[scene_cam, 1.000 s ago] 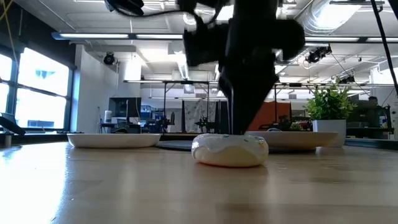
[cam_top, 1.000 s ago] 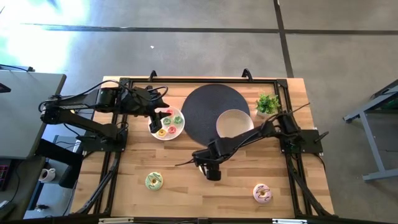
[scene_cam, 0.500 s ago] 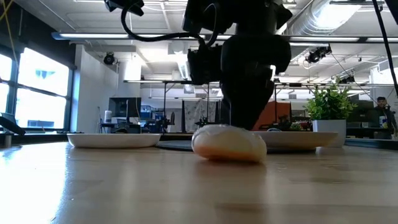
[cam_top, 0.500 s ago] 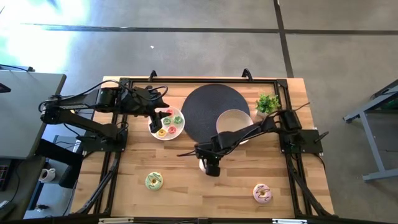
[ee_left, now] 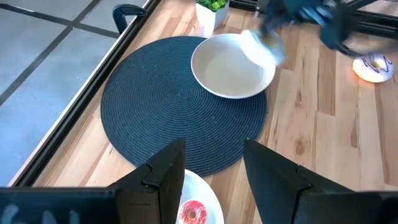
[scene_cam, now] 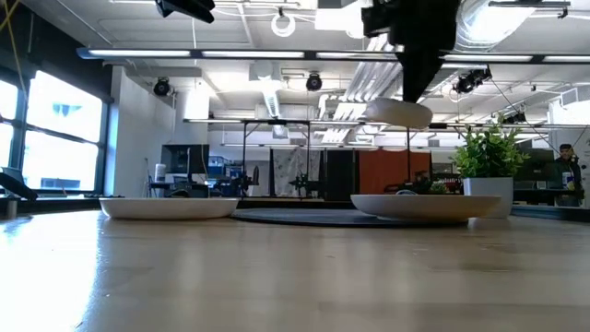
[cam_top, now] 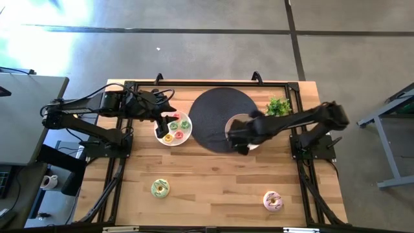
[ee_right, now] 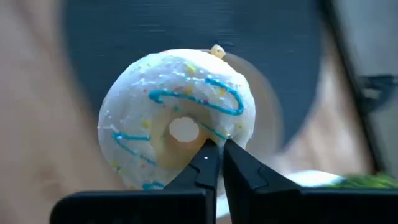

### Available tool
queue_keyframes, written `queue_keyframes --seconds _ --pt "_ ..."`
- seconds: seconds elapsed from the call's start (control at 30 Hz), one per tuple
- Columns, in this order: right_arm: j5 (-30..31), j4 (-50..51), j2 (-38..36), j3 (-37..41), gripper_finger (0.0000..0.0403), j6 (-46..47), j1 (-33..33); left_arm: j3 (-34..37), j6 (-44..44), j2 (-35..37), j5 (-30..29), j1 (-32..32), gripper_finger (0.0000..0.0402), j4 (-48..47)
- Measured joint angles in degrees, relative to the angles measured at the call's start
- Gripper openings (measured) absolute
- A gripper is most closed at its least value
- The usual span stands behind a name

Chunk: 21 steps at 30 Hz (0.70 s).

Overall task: Pick & Place donuts
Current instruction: Put the large white donut into the brown plate

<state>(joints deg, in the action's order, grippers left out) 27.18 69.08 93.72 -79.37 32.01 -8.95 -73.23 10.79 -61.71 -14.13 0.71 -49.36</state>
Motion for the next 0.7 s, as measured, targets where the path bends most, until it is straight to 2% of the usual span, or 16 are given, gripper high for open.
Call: queue_keyframes --seconds 0.13,0.4,0.53,0.7 --pt "2.26 -4.16 -6.11 8.62 0.0016 1.0 3.72 0.0 0.0 0.0 -0.04 0.0 0.0161 0.06" --pt "-4.82 -21.06 -12.13 30.15 0.0006 -1.05 14.01 0.0 0.0 -0.04 -0.6 0.0 0.0161 0.28" --pt "-6.2 -26.17 -12.31 35.48 0.0013 -2.45 17.7 0.0 0.0 -0.04 -0.63 0.0 0.0161 1.17" --pt "-6.33 -27.6 -12.38 36.89 0.0052 -4.05 19.66 0.0 0.0 -0.04 -0.61 0.0 0.0161 2.55"
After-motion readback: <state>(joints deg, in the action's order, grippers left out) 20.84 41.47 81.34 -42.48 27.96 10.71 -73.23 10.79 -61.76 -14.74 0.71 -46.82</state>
